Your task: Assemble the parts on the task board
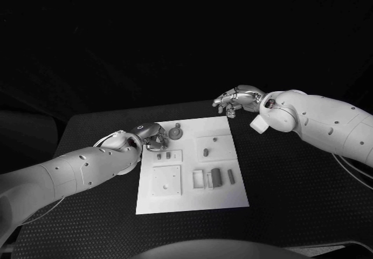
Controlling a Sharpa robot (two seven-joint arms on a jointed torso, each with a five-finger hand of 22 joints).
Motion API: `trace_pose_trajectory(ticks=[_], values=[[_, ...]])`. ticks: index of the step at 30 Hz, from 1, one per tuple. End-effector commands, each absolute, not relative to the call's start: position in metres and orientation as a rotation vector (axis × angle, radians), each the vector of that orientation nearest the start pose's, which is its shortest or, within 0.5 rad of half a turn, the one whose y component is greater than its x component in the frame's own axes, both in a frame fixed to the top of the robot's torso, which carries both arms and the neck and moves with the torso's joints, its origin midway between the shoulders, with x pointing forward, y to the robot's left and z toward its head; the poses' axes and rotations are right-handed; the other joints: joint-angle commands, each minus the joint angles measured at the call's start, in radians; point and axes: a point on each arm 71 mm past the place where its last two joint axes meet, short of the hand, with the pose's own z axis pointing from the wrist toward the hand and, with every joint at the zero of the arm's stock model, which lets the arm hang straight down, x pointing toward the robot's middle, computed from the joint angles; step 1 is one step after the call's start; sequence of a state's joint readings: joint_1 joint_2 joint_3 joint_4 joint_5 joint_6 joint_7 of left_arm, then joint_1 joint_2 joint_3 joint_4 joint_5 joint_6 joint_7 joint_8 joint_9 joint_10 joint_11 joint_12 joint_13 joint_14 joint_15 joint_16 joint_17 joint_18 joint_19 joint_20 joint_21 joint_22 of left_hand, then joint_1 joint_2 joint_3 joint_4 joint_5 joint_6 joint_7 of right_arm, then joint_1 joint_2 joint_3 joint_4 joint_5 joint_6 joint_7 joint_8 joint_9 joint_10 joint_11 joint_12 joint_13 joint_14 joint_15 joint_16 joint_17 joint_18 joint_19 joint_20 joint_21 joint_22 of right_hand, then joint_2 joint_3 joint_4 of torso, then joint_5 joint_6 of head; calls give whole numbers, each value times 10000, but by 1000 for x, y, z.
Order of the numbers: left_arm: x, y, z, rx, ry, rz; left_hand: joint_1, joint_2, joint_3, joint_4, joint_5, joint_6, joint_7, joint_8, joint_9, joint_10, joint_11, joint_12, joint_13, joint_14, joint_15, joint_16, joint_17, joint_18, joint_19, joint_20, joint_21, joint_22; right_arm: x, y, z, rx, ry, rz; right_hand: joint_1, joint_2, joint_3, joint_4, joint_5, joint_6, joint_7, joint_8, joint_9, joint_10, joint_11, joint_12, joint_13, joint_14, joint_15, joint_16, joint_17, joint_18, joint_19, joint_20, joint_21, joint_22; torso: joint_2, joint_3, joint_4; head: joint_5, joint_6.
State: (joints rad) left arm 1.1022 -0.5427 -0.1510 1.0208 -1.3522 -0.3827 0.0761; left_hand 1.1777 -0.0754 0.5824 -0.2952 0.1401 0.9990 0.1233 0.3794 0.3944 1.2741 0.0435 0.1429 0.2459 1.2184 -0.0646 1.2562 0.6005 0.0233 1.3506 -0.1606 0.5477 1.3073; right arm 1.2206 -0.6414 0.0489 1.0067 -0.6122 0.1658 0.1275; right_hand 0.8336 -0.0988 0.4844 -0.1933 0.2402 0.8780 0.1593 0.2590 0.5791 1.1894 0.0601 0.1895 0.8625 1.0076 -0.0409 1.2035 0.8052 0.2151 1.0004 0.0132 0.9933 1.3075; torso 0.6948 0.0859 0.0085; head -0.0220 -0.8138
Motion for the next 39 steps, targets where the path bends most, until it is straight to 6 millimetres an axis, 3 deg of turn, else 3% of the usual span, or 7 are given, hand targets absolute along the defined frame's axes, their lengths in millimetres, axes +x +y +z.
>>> trace_pose_trajectory(ticks=[1,31,39], values=[[525,189,-295,1408,17838,-5855,94,14,36,16,40,45,-20,39,8,91,-9,9,-11,37,-56,-45,12,1212,19,-54,42,206,569,-237,-189,5625,19149,12256,-17,104,9,-55,41,-23,60,-56,16,-93,-6,47,-13,-16,-45,40,-14,467,5,-84,-64,134,1,2,-3,-7,1],[524,184,-302,1764,18408,-5822,104,142,18,17,48,246,-108,148,94,357,-97,-5,84,105,-141,18,109,1176,67,-101,88,208,568,-238,-190,5637,19156,12253,-20,108,10,-61,42,-23,60,-57,17,-94,-7,51,-15,-15,-45,41,-16,467,6,-84,-65,134,-2,3,-5,-60,-4],[525,184,-299,1504,18056,-6024,89,38,-13,17,13,78,-42,43,68,363,-88,-79,111,117,-133,-5,130,1165,73,-126,88,202,568,-238,-190,5643,19160,12250,-21,108,10,-62,42,-22,59,-57,18,-94,-6,52,-16,-16,-45,41,-16,467,6,-84,-66,134,-6,1,3,-60,-2]])
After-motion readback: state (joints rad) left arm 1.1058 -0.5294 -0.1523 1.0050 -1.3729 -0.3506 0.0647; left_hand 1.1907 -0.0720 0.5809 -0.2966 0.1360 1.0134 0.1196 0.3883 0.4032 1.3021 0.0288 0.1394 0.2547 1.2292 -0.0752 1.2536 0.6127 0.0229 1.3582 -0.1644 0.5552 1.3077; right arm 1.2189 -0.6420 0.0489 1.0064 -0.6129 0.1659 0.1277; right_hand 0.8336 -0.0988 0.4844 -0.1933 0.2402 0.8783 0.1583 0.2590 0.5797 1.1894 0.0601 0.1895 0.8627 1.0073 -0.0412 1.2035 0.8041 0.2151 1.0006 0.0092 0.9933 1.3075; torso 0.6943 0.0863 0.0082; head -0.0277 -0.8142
